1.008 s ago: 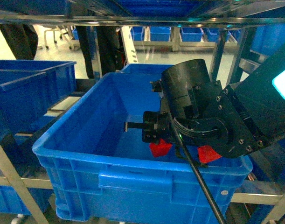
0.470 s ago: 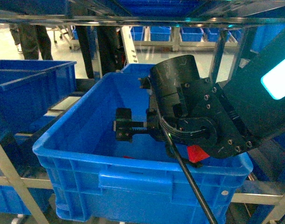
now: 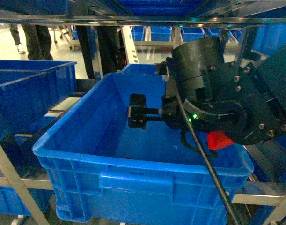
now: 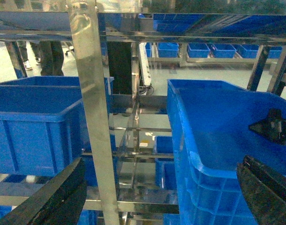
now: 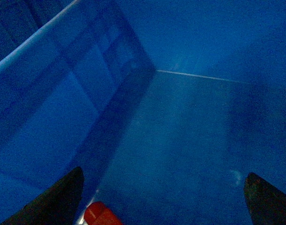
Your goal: Pick red block from blue box to shelf
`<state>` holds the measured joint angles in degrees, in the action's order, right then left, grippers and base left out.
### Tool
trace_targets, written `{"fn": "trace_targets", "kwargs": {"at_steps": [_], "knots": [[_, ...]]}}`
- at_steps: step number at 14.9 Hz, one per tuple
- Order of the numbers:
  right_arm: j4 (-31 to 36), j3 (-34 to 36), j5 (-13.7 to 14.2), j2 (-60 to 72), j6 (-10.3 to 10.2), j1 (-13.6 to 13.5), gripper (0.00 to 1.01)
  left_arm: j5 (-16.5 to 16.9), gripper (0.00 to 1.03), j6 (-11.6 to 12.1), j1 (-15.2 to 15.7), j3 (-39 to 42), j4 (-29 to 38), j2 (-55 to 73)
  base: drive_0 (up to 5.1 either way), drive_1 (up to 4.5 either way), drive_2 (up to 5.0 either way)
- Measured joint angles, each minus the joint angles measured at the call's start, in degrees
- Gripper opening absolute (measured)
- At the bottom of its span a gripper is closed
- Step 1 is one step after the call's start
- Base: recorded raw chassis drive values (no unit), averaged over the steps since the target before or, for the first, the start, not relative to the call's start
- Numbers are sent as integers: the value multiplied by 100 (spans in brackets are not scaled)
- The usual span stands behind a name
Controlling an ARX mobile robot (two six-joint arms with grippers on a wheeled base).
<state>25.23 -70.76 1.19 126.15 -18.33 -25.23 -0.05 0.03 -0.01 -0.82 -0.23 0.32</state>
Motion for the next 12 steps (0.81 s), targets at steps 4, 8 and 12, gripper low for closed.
{"fn": "trace_targets", "kwargs": {"at_steps": [4, 8, 12], "knots": [[483, 1220, -275, -1300, -170, 76, 98, 0, 98, 0, 0, 0, 0, 2, 0, 0, 0], [597, 1744, -310, -1768, -229, 9, 98, 0, 98, 0, 0, 0, 2, 2, 0, 0, 0], [796, 2728, -291, -2634, -352, 20, 98, 0, 98, 0, 0, 0, 0, 2, 0, 0, 0]]}}
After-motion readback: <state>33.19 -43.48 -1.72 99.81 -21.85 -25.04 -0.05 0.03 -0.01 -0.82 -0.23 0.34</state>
